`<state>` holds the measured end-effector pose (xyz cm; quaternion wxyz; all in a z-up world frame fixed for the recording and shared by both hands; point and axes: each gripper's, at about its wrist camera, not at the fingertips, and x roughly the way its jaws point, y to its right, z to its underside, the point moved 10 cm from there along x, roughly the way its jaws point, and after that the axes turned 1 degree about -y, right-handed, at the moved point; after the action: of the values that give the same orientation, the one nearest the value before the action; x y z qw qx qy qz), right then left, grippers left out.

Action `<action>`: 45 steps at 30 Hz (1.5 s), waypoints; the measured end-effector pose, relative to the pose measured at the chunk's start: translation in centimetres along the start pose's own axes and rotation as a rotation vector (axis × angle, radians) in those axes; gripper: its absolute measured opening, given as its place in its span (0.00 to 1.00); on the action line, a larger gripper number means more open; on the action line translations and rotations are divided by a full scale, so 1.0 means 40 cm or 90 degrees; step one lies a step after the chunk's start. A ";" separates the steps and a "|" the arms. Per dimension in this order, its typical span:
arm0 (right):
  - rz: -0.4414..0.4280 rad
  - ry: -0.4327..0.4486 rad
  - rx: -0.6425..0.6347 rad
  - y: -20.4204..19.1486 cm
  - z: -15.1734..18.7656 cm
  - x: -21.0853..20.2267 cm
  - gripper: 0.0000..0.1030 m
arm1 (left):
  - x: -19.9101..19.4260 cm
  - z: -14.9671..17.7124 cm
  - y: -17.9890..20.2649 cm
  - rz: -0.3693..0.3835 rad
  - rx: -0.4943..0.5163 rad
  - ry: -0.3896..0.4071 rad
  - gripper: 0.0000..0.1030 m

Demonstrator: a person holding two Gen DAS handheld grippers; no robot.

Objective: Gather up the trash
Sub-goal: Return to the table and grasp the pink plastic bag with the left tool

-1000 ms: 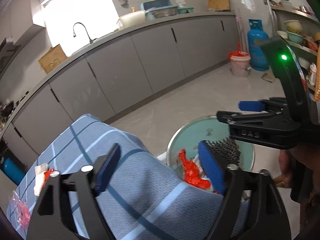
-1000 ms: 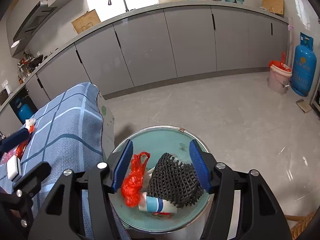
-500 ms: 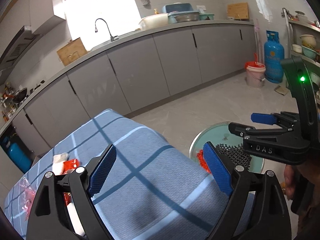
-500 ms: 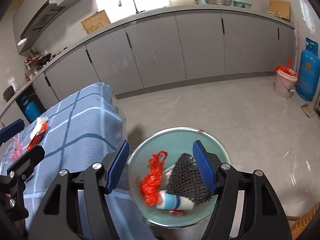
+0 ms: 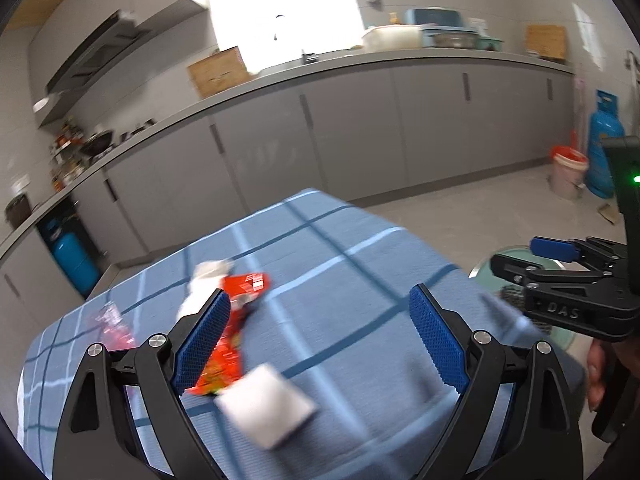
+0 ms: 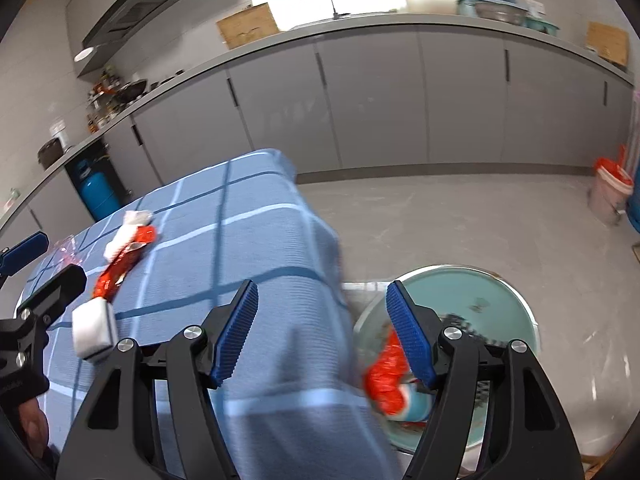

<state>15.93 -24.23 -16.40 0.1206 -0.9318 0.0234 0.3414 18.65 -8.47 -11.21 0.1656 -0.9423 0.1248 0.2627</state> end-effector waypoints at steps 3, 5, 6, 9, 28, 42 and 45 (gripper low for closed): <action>-0.016 -0.003 -0.019 -0.062 -0.014 0.009 0.66 | -0.001 0.015 -0.075 -0.028 -0.020 -0.010 0.88; -0.025 -0.005 -0.029 -0.101 -0.023 0.016 0.70 | -0.002 0.032 -0.142 -0.057 -0.037 -0.017 0.89; -0.031 -0.007 -0.035 -0.128 -0.028 0.022 0.71 | -0.002 0.040 -0.172 -0.071 -0.044 -0.022 0.89; -0.045 -0.017 -0.052 -0.193 -0.038 0.041 0.72 | 0.000 0.068 -0.274 -0.115 -0.073 -0.041 0.89; -0.090 -0.102 -0.153 -0.599 -0.053 0.191 0.76 | 0.067 0.241 -0.683 -0.244 -0.229 -0.135 0.93; -0.072 -0.170 -0.173 -0.680 0.002 0.274 0.76 | 0.143 0.297 -0.695 -0.210 -0.258 -0.180 0.93; -0.070 -0.183 -0.175 -0.690 0.011 0.287 0.76 | 0.155 0.309 -0.694 -0.204 -0.263 -0.189 0.93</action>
<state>27.92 3.11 -18.35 0.0131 -0.8812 -0.0920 0.4636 27.11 20.64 -17.67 0.0262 -0.9149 -0.1074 0.3882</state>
